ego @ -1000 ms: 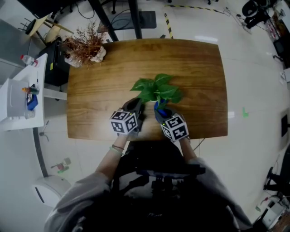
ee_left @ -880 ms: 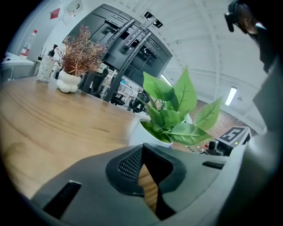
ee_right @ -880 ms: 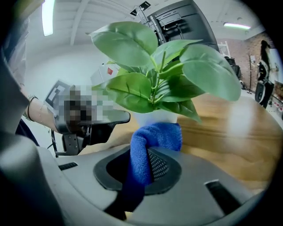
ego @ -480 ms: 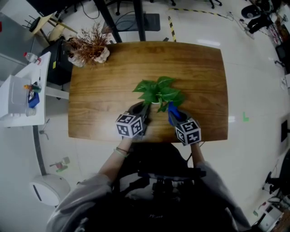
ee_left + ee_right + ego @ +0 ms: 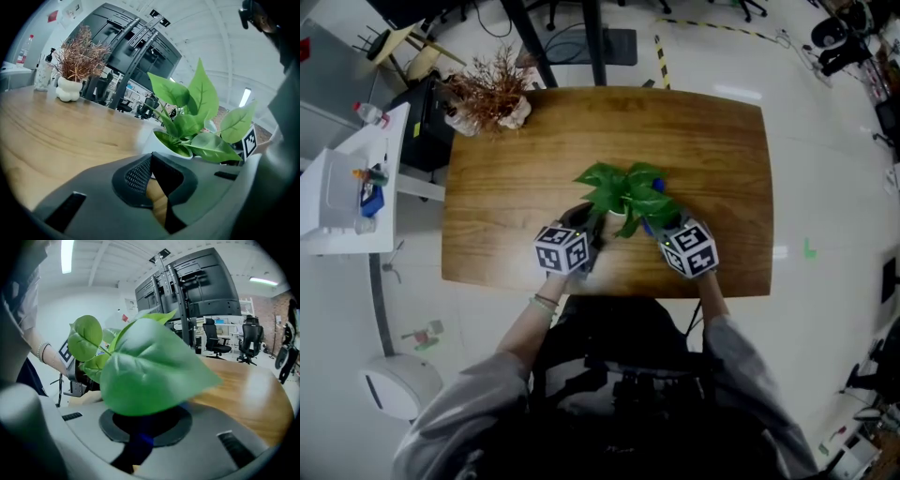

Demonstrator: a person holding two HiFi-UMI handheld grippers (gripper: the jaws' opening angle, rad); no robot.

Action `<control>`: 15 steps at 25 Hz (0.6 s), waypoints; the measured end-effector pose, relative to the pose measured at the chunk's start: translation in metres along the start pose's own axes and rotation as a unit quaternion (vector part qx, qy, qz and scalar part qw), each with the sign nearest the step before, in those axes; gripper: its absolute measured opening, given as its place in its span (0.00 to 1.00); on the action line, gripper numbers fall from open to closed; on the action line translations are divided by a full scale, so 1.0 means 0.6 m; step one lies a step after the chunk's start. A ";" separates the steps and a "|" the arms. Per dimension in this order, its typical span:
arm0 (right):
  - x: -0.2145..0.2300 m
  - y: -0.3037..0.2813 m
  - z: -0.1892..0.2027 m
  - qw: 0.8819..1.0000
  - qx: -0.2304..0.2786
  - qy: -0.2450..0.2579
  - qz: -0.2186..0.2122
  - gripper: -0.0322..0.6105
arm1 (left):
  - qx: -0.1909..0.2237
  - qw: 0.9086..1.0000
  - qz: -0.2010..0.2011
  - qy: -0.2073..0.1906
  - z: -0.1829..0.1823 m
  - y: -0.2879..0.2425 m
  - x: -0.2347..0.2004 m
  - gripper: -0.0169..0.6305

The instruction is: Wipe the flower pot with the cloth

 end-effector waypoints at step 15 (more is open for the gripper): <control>-0.076 -0.071 0.039 0.999 -0.034 -0.032 -0.020 0.14 | 0.009 0.999 0.016 -0.026 -0.054 -0.046 -0.054 0.04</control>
Point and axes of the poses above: the fingertips, and each gripper's own axes: y backward along the fingers, x to its right, z out of its underside, the point moved 4 cm from there along y, backward along the fingers, and after that the axes turned 14 degrees about -z, right-handed, at the moved point
